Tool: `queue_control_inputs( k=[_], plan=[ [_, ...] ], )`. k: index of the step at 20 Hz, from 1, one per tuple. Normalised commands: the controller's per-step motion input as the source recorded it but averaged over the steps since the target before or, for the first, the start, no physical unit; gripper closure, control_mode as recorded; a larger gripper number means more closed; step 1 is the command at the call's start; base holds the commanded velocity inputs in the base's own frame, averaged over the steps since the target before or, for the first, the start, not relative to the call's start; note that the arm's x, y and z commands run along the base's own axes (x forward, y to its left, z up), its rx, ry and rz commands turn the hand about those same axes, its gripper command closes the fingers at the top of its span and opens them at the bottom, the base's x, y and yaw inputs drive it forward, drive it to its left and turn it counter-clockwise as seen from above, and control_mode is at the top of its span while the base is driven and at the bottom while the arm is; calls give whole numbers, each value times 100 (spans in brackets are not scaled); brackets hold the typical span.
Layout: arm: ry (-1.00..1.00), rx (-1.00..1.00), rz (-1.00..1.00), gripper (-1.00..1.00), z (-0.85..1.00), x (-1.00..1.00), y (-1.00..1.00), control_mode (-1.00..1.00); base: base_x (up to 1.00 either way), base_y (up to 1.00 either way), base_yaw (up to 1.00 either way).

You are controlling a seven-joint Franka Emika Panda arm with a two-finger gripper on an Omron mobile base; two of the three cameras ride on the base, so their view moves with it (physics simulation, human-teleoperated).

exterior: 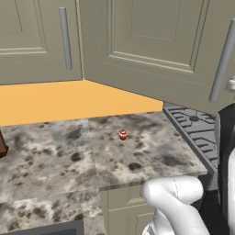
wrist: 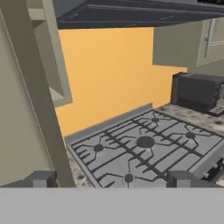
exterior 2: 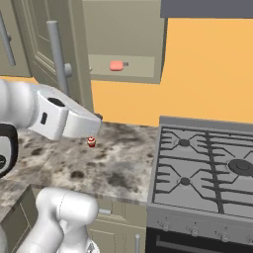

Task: Pick the dish brush and bar soap from the cabinet and place them on the counter.

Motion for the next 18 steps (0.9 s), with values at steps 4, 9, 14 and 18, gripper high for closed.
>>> queue_control_inputs(
  k=[4, 9, 14, 18],
  plan=[
    [0, 18, 0, -100, 9, -18, -55, -100, 0, 0, 0],
    [0, 20, 0, -100, 9, -14, -50, -100, 0, 0, 0],
    [0, 21, 0, -100, 3, -5, -41, -100, 0, 0, 0],
    [0, 23, 0, -100, -5, -1, -16, -100, 0, 0, 0]
  ],
)
